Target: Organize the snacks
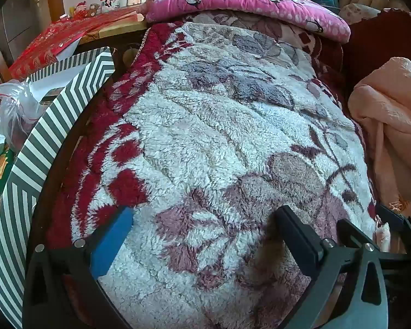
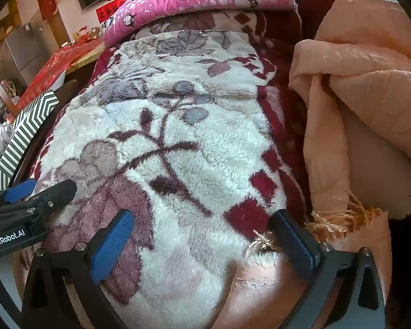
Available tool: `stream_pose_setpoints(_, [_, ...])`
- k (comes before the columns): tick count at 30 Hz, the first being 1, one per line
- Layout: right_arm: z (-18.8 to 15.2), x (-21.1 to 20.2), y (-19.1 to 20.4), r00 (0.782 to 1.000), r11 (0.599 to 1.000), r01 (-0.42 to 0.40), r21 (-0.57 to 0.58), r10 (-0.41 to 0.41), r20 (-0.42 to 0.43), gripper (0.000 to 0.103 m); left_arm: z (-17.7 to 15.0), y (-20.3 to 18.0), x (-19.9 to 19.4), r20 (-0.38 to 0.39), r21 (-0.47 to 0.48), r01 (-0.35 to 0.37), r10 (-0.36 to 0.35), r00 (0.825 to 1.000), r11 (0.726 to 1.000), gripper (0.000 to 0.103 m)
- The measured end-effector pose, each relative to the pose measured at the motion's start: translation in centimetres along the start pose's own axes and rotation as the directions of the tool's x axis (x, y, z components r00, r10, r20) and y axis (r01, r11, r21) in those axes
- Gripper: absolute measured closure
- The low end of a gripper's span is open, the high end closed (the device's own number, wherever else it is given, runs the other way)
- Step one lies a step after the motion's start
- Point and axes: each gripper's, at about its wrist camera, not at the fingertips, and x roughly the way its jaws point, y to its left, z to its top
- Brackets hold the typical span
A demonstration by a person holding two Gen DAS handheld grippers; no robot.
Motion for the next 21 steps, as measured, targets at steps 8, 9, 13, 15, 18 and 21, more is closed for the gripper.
stream_pose_setpoints(8, [-0.02, 0.04, 0.01, 1.0, 1.0, 0.002, -0.001, -0.002, 0.0, 0.001, 0.0, 0.0, 0.0, -0.001, -0.001, 0.001, -0.001, 1.0, 1.0, 0.0])
stream_pose_setpoints(9, [-0.02, 0.04, 0.02, 1.0, 1.0, 0.001, -0.001, -0.001, 0.0, 0.001, 0.0, 0.0, 0.0, 0.0, 0.0, 0.001, -0.001, 1.0, 1.0, 0.0])
stream_pose_setpoints(13, [-0.01, 0.02, -0.13, 1.0, 1.0, 0.002, -0.001, -0.002, 0.001, 0.001, 0.0, 0.0, 0.0, -0.001, 0.0, 0.001, -0.001, 1.0, 1.0, 0.0])
stream_pose_setpoints(15, [-0.01, 0.0, -0.13, 1.0, 1.0, 0.001, 0.0, -0.001, 0.0, 0.001, 0.0, 0.0, 0.0, -0.001, 0.0, 0.001, -0.001, 1.0, 1.0, 0.0])
stream_pose_setpoints(18, [0.01, 0.07, -0.07, 1.0, 1.0, 0.0, 0.001, 0.0, -0.001, 0.001, 0.0, 0.0, 0.0, -0.001, 0.0, 0.001, -0.001, 1.0, 1.0, 0.0])
stream_pose_setpoints(21, [0.05, -0.24, -0.13, 1.0, 1.0, -0.001, 0.002, 0.001, -0.002, 0.001, 0.0, 0.0, 0.0, 0.0, 0.0, 0.001, -0.001, 1.0, 1.0, 0.0])
